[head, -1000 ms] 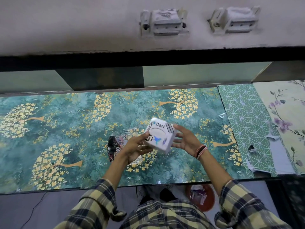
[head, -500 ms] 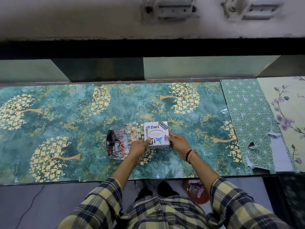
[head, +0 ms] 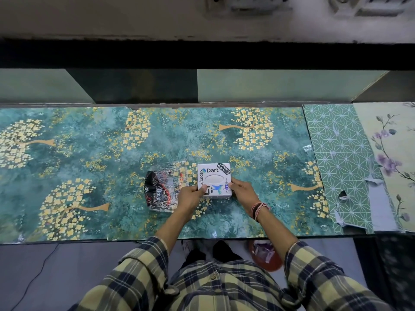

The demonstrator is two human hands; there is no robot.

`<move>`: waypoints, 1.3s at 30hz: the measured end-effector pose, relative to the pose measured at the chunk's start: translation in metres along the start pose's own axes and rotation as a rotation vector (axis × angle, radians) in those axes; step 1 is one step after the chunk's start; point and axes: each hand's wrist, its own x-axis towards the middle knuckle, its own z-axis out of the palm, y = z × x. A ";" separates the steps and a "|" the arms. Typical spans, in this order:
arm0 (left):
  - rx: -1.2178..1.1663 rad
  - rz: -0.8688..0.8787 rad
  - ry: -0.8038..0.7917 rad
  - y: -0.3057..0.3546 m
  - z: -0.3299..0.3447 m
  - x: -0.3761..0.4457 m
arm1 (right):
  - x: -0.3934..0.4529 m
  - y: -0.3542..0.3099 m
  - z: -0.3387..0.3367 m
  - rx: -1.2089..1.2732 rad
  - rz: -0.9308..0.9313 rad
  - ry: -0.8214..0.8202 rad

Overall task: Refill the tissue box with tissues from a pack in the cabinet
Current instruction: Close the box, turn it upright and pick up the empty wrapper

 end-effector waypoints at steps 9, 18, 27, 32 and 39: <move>0.006 0.062 0.006 0.007 -0.005 -0.016 | -0.004 -0.005 0.004 -0.055 0.005 0.077; 0.234 0.123 0.695 0.009 -0.036 -0.021 | -0.028 -0.037 0.029 -0.185 -0.246 0.398; 0.042 -0.028 0.773 -0.007 -0.081 -0.021 | -0.047 -0.031 0.080 -0.219 -0.198 0.145; 0.001 0.289 0.731 -0.007 -0.090 -0.034 | -0.068 -0.037 0.107 0.066 0.019 -0.115; 0.296 0.823 0.172 -0.033 -0.086 -0.068 | -0.067 -0.042 0.095 0.445 0.108 -0.211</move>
